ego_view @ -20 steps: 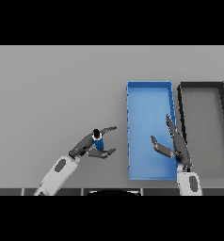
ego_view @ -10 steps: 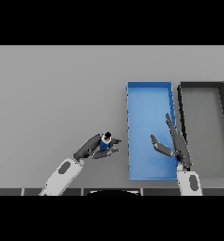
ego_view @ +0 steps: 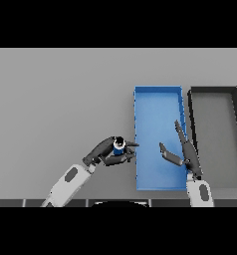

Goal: Pick up the blue pipe and place it into the blue bin.

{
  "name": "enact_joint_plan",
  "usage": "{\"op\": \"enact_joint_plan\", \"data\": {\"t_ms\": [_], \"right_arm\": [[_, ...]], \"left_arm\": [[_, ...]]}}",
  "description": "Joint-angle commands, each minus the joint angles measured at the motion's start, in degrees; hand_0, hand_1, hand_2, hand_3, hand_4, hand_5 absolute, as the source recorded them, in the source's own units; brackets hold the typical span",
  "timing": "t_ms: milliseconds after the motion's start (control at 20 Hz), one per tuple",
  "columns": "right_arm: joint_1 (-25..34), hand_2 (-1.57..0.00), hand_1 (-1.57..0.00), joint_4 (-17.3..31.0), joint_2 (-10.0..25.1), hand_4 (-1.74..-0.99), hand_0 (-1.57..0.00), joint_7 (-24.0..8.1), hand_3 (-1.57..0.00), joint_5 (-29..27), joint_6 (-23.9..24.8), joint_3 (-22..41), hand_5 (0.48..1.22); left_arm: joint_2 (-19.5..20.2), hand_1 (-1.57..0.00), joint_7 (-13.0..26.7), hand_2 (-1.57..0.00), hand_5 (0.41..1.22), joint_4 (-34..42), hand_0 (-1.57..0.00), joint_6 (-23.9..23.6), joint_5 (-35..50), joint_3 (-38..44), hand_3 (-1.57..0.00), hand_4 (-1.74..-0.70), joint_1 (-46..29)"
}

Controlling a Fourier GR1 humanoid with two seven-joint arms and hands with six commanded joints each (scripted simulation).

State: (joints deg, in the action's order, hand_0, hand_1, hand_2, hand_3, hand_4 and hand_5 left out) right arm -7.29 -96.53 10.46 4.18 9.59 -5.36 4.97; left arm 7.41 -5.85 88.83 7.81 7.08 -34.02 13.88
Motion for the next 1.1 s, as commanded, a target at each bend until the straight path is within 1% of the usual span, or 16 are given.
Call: {"op": "enact_joint_plan", "data": {"t_ms": [0, 50, 150, 200, 250, 350, 500, 550, 600, 650, 700, 750, 800, 850, 950, 1050], "right_arm": [[0.02, 0.0, 0.0, -0.19, 0.19, -1.275, 0.0, -0.08, 0.0, 0.01, 0.26, -0.3, 0.683], [-0.05, 0.0, 0.0, 0.01, 0.3, -1.272, 0.0, -0.22, 0.0, -0.04, 0.1, -0.33, 0.684], [-0.46, 0.0, 0.0, -0.14, -0.1, -1.271, 0.0, 0.42, 0.0, -0.06, 0.11, -0.07, 0.687], [-0.14, 0.0, 0.0, 0.6, -0.68, -1.273, 0.0, 0.48, 0.0, 0.06, 0.32, 0.08, 0.688], [0.21, 0.0, 0.0, 1.15, -0.75, -1.273, 0.0, 0.62, 0.0, -0.21, -0.01, 0.08, 0.688], [0.84, 0.0, 0.0, 2.01, -0.4, -1.269, 0.0, 0.5, 0.0, -1.23, -1.17, -0.19, 0.688], [1.28, 0.0, 0.0, 2.62, 0.55, -1.255, 0.0, 0.02, 0.0, -3.2, -3.52, -0.57, 0.688], [2.36, 0.0, 0.0, 3.63, 0.6, -1.25, 0.0, -0.91, 0.0, -3.26, -3.76, -0.63, 0.688], [2.17, 0.0, 0.0, 3.17, 0.86, -1.243, 0.0, -0.87, 0.0, -3.8, -4.2, -0.78, 0.687], [1.99, 0.0, 0.0, 3.36, 0.81, -1.229, 0.0, 0.1, 0.0, -4.05, -4.45, -0.81, 0.687], [2.28, 0.0, 0.0, 3.51, 0.78, -1.213, 0.0, 0.22, 0.0, -4.36, -4.74, -0.82, 0.684], [2.54, 0.0, 0.0, 2.99, 0.42, -1.215, 0.0, 1.27, 0.0, -7.42, -6.56, -1.34, 0.669], [2.72, 0.0, 0.0, 1.48, 1.09, -1.225, 0.0, 1.98, 0.0, -11.44, -9.55, -1.91, 0.647], [3.52, 0.0, 0.0, 0.49, 2.03, -1.231, 0.0, 1.28, 0.0, -15.56, -12.59, -2.42, 0.62], [4.87, 0.0, 0.0, -3.33, 4.59, -1.254, 0.0, -3.87, 0.0, -23.96, -17.04, -2.97, 0.554], [7.48, 0.0, 0.0, -5.93, 6.84, -1.292, 0.0, -8.56, 0.0, -31.29, -20.53, -2.58, 0.525]], "left_arm": [[0.33, -1.56, 0.39, -1.56, 1.215, 1.7, -1.55, 0.04, -0.09, -0.71, -1.45, -1.72, -0.74], [-0.05, -1.56, 1.98, -1.56, 1.216, 2.12, -1.56, -0.15, 0.34, -0.46, -1.45, -1.72, 0.26], [-0.25, -1.56, 3.69, -1.56, 1.218, 2.44, -1.56, -0.07, 0.21, -0.86, -1.44, -1.73, 1.15], [-0.27, -1.56, 3.76, -1.57, 1.219, 2.42, -1.56, 0.13, 0.24, -0.89, -1.44, -1.73, 1.43], [-0.72, -1.57, 5.52, -1.57, 1.219, 2.64, -1.57, -0.18, 0.06, -1.27, -1.44, -1.73, 1.74], [-0.48, -1.57, 6.91, -1.57, 1.219, 2.93, -1.57, -0.55, -0.23, -1.09, -1.44, -1.73, 2.11], [0.14, -1.57, 6.38, -1.57, 1.219, 3.32, -1.57, -0.14, -0.08, -1.17, -1.44, -1.73, 1.03], [0.06, -1.57, 6.63, -1.57, 1.22, 3.3, -1.57, -0.17, -0.1, -1.15, -1.44, -1.73, 1.21], [0.1, -1.57, 6.76, -1.57, 1.22, 3.21, -1.57, -0.06, -0.28, -1.28, -1.44, -1.73, 1.26], [-0.36, -1.57, 6.85, -1.57, 1.22, 2.47, -1.57, -0.19, -0.39, -1.11, -1.44, -1.73, 1.71], [0.07, -1.57, 6.22, -1.57, 1.22, 3.25, -1.57, -0.08, -0.29, -1.15, -1.44, -1.73, 1.07], [-0.18, -1.57, 6.3, -1.57, 1.22, 3.21, -1.57, -0.14, -0.24, -1.14, -1.44, -1.73, 1.31], [-0.02, -1.57, 5.91, -1.57, 1.221, 3.05, -1.57, 0.02, -0.33, -1.19, -1.44, -1.73, 0.98], [0.05, -1.57, 6.07, -1.57, 1.221, 3.21, -1.57, 0.03, -0.22, -0.86, -1.44, -1.73, 1.46], [0.29, -1.57, 6.81, -1.57, 1.221, 4.17, -1.57, 0.3, 0.3, -0.99, -1.44, -1.73, 1.41], [0.68, -1.57, 6.31, -1.57, 1.221, 3.08, -1.57, 0.73, -0.16, -0.75, -1.44, -1.73, 1.58]]}}
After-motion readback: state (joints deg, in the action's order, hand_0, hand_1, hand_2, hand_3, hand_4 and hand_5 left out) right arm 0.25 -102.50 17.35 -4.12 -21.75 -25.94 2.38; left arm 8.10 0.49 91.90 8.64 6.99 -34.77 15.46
